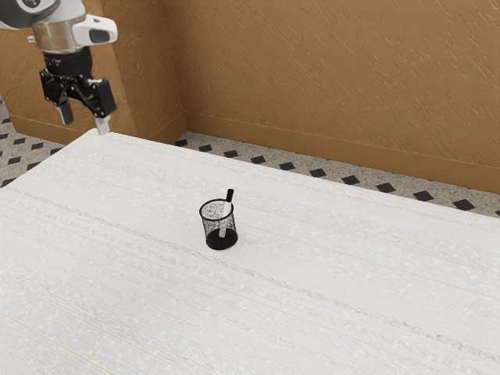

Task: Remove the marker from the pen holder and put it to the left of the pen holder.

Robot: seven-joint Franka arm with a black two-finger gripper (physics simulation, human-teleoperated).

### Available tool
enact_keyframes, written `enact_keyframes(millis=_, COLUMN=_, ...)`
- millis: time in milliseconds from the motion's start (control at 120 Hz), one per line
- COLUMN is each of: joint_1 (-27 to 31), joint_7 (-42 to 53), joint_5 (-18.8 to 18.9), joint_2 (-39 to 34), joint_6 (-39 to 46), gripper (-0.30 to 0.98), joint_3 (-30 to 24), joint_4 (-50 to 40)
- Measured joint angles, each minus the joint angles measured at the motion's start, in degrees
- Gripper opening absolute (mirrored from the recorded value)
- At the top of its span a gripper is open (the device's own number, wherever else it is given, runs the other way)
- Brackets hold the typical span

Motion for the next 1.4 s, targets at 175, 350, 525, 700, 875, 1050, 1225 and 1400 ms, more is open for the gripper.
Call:
enact_keyframes(millis=175, joint_1=-0.03, joint_7=1.82, joint_5=0.15, joint_2=2.26, joint_6=0.8, gripper=0.69, joint_3=0.09, joint_4=0.26)
enact_keyframes(millis=350, joint_1=1.9, joint_7=2.69, joint_5=-1.79, joint_2=16.23, joint_6=6.5, gripper=0.69, joint_3=-0.36, joint_4=2.15)
enact_keyframes(millis=525, joint_1=0.21, joint_7=2.72, joint_5=-4.16, joint_2=29.93, joint_6=12.85, gripper=0.69, joint_3=-1.75, joint_4=9.93)
enact_keyframes(millis=700, joint_1=-1.36, joint_7=2.04, joint_5=-6.42, joint_2=36.45, joint_6=17.36, gripper=0.69, joint_3=-2.77, joint_4=14.82)
enact_keyframes(millis=875, joint_1=-2.25, joint_7=1.12, joint_5=-8.02, joint_2=40.09, joint_6=21.48, gripper=0.69, joint_3=-3.05, joint_4=16.33)
enact_keyframes(millis=1050, joint_1=-3.34, joint_7=0.11, joint_5=-9.82, joint_2=41.76, joint_6=24.79, gripper=0.69, joint_3=-3.08, joint_4=16.42)
enact_keyframes(millis=1225, joint_1=-3.38, joint_7=-0.64, joint_5=-10.53, joint_2=43.15, joint_6=27.6, gripper=0.69, joint_3=-3.57, joint_4=16.45)
enact_keyframes(millis=1400, joint_1=-3.23, joint_7=-1.14, joint_5=-10.71, joint_2=43.96, joint_6=30.06, gripper=0.69, joint_3=-3.6, joint_4=16.46)
